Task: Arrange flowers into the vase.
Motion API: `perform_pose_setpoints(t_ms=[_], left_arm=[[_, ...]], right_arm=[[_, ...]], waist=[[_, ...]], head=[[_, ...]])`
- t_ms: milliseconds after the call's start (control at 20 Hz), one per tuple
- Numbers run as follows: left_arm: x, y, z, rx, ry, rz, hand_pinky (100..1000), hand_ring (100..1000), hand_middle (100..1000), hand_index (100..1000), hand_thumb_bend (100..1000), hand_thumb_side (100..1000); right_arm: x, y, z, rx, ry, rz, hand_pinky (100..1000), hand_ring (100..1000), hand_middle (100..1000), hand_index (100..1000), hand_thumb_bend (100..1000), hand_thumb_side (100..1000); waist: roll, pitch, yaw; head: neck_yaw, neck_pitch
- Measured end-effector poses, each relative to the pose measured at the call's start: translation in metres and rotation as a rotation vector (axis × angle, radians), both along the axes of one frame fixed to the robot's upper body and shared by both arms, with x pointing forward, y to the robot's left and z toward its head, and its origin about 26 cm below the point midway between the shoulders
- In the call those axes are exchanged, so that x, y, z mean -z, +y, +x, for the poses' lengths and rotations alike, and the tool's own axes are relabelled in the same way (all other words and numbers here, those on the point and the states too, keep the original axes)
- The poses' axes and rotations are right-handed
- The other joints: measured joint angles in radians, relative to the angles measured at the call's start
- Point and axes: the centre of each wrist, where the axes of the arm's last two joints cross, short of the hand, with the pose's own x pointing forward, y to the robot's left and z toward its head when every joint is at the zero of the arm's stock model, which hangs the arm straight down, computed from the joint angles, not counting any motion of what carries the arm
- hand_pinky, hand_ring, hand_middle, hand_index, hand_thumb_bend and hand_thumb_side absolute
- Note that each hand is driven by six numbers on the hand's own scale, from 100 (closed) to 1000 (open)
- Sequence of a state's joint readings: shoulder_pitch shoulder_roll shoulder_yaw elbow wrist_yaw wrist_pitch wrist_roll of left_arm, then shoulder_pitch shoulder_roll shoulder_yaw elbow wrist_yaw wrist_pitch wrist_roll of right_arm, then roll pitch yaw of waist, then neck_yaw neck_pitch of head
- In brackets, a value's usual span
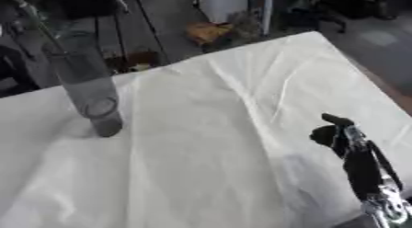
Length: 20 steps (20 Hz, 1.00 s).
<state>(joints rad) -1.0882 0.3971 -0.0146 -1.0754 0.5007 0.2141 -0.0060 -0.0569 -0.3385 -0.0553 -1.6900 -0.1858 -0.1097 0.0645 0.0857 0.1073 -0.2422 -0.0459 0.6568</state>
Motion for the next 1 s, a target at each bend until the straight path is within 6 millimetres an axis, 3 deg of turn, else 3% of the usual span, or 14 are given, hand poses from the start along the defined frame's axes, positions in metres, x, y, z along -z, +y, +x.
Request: perform_pose_setpoints(t_ms=[800,1000], left_arm=[[0.021,-0.002,0.004,0.008,0.06,0.051,100,100,100,100,895,363],[0.025,-0.004,0.006,0.009,0.077,0.088,100,100,100,100,903,392]], right_arm=[[-0.001,0.001,0.001,-0.004,-0.003,-0.004,814,694,615,874,100,1000],[-0.002,0.001,0.001,-0.004,-0.003,-0.005,814,694,614,874,100,1000]], waist=[[0.003,0.011,-0.004],[0.003,0.014,-0.003]], head=[[-0.009,-0.001],[-0.009,-0.005]])
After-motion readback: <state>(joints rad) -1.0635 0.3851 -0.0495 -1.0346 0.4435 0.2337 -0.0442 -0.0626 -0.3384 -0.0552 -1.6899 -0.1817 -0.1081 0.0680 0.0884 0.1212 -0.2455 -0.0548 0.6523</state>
